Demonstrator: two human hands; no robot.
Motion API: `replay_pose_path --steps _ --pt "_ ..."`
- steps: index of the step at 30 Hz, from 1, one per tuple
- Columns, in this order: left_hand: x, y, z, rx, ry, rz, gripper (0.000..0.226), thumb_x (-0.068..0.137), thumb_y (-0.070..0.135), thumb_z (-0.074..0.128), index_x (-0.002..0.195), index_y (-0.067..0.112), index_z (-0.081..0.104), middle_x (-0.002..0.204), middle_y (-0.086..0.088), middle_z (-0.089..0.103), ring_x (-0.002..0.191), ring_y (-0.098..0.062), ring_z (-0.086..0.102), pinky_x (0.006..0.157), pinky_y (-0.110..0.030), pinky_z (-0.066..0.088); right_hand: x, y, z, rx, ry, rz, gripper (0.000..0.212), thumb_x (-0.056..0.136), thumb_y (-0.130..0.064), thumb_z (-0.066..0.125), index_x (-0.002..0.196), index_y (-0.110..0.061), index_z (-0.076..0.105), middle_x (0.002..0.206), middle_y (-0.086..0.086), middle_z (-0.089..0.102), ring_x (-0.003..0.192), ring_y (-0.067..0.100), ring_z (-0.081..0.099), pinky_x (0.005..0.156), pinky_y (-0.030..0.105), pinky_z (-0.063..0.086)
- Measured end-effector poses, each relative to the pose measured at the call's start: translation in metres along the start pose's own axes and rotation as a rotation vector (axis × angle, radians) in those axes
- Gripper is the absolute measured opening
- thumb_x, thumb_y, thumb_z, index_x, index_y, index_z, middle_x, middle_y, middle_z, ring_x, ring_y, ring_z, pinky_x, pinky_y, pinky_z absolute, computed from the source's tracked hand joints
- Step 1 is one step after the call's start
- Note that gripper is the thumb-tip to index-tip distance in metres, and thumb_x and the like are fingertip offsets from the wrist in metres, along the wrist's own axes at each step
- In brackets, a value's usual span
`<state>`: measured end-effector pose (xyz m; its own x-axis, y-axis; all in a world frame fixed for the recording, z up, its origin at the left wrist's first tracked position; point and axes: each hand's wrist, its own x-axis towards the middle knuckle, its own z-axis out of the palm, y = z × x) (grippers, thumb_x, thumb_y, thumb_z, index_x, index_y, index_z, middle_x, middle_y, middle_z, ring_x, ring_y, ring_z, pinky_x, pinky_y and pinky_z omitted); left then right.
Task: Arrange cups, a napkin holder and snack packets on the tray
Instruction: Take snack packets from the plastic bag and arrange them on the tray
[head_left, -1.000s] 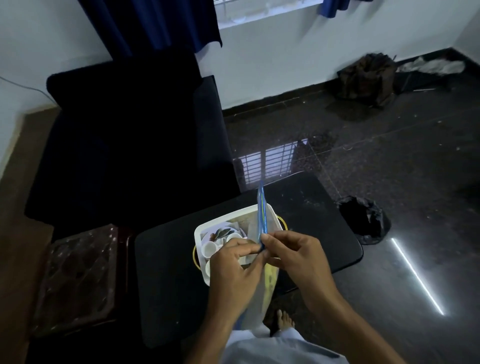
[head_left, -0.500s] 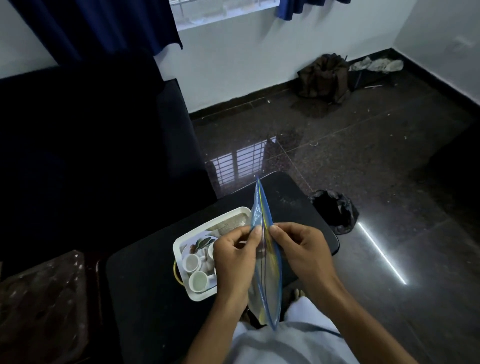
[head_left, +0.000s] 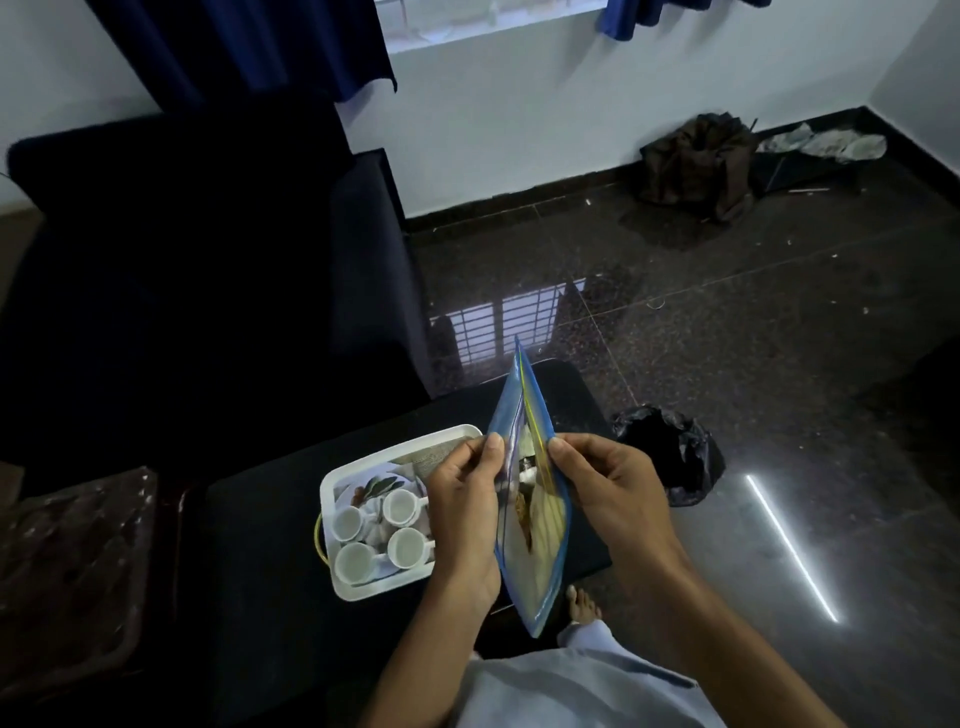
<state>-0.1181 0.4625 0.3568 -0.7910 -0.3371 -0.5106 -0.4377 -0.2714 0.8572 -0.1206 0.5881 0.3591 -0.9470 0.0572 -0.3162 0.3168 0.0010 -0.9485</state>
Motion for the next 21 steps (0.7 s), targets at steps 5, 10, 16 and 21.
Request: replay_pose_path --steps 5,10,16,21 --pt "0.002 -0.003 0.027 -0.131 0.079 -0.055 0.031 0.097 0.019 0.065 0.069 0.019 0.078 0.074 -0.006 0.067 0.072 -0.021 0.058 0.072 -0.037 0.047 0.016 -0.002 -0.044 0.038 0.003 0.027 0.017 0.094 -0.020 0.065 0.085 -0.016 0.078 0.080 0.001 0.078 0.072 0.008 0.072 0.063 0.014 0.053" --pt "0.006 -0.007 0.040 -0.205 0.114 -0.078 0.022 0.098 0.016 0.062 0.078 0.013 0.071 0.065 0.000 0.063 0.059 -0.011 0.054 0.058 -0.024 0.044 0.031 -0.001 -0.083 0.028 0.034 0.057 0.015 0.095 -0.017 0.064 0.090 -0.012 0.078 0.083 0.002 0.078 0.075 0.010 0.071 0.064 0.016 0.056" --pt "0.015 -0.005 0.034 -0.280 0.256 -0.101 0.017 0.098 0.015 0.061 0.083 0.013 0.069 0.072 -0.002 0.066 0.070 -0.015 0.059 0.070 -0.033 0.048 0.044 0.006 -0.115 -0.092 0.149 0.057 0.018 0.097 -0.020 0.061 0.089 -0.019 0.077 0.081 0.002 0.077 0.081 0.021 0.072 0.079 0.045 0.060" --pt "0.003 -0.013 0.034 -0.215 0.226 -0.025 0.019 0.097 0.024 0.064 0.086 0.013 0.074 0.075 -0.001 0.076 0.069 -0.012 0.072 0.059 -0.025 0.058 0.043 -0.001 -0.104 -0.090 0.005 -0.007 0.016 0.098 -0.020 0.061 0.093 -0.020 0.076 0.085 -0.001 0.077 0.083 0.015 0.073 0.073 0.030 0.060"
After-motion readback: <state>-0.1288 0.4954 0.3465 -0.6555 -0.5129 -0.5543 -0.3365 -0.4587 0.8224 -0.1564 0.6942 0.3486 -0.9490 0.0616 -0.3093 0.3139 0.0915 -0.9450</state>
